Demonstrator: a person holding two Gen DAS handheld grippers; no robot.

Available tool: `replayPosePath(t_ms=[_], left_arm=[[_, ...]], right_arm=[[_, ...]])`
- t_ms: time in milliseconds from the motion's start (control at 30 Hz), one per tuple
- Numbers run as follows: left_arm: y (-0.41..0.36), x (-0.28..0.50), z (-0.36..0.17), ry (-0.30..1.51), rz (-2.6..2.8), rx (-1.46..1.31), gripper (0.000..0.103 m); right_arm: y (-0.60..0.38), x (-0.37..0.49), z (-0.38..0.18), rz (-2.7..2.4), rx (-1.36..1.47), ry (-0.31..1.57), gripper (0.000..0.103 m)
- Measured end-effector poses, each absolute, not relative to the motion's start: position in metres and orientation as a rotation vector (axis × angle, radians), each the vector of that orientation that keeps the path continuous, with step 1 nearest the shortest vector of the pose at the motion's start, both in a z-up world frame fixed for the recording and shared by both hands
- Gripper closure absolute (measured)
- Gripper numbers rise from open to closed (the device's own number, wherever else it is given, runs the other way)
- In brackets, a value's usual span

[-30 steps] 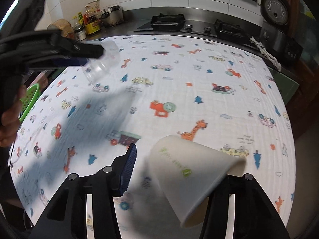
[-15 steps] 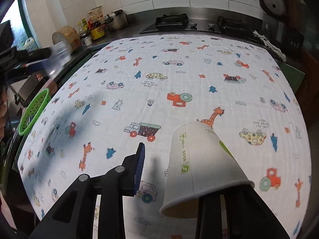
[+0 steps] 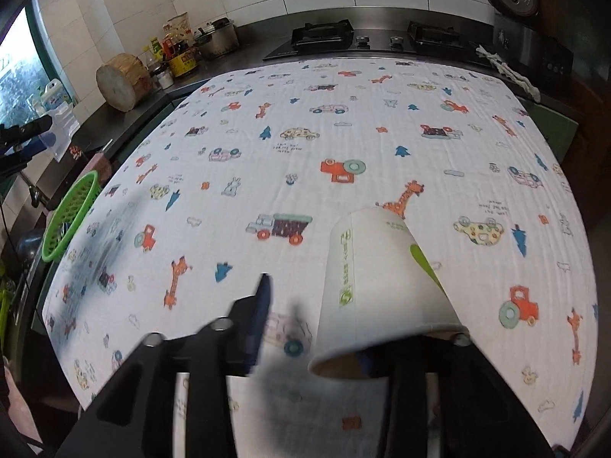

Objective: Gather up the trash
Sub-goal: 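Lift the paper cup and clear cup and carry them toward the green basket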

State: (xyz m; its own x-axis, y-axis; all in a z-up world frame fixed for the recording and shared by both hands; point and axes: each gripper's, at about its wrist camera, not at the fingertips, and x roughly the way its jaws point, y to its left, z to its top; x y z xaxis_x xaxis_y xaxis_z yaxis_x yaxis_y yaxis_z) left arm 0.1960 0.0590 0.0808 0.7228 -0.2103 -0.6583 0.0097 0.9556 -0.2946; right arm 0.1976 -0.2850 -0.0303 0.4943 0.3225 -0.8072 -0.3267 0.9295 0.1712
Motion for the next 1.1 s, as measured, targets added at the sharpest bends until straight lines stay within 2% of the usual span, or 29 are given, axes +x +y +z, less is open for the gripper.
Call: replayPosePath(t_ms=[33, 67, 300, 367, 633, 1000, 1067, 1100], left_arm=[[0.062, 0.195, 0.081, 0.755, -0.121, -0.283, 0.044], [0.064, 0.195, 0.080, 0.756, -0.118, -0.284, 0.044], [0.080, 0.189, 0.076, 0.755, -0.096, -0.294, 0.044], [0.083, 0.186, 0.076, 0.757, -0.091, -0.292, 0.044], [0.101, 0.175, 0.080, 0.749, -0.059, -0.293, 0.044], [0.123, 0.159, 0.079, 0.747, -0.021, -0.311, 0.044], [0.129, 0.155, 0.079, 0.744, -0.011, -0.316, 0.044], [0.133, 0.153, 0.078, 0.743, -0.004, -0.319, 0.044]], right_arm=[[-0.285, 0.194, -0.029, 0.391, -0.017, 0.976, 0.027], [-0.286, 0.186, -0.025, 0.384, -0.040, 0.964, 0.024], [-0.296, 0.167, -0.005, 0.365, -0.140, 0.947, 0.024], [-0.299, 0.168, 0.001, 0.350, -0.168, 0.937, 0.020], [-0.294, 0.177, 0.008, 0.345, -0.327, 0.974, 0.017], [-0.290, 0.237, -0.027, 0.317, -0.427, 1.116, 0.017], [-0.288, 0.244, -0.033, 0.317, -0.430, 1.140, 0.018], [-0.286, 0.247, -0.036, 0.314, -0.438, 1.154, 0.023]])
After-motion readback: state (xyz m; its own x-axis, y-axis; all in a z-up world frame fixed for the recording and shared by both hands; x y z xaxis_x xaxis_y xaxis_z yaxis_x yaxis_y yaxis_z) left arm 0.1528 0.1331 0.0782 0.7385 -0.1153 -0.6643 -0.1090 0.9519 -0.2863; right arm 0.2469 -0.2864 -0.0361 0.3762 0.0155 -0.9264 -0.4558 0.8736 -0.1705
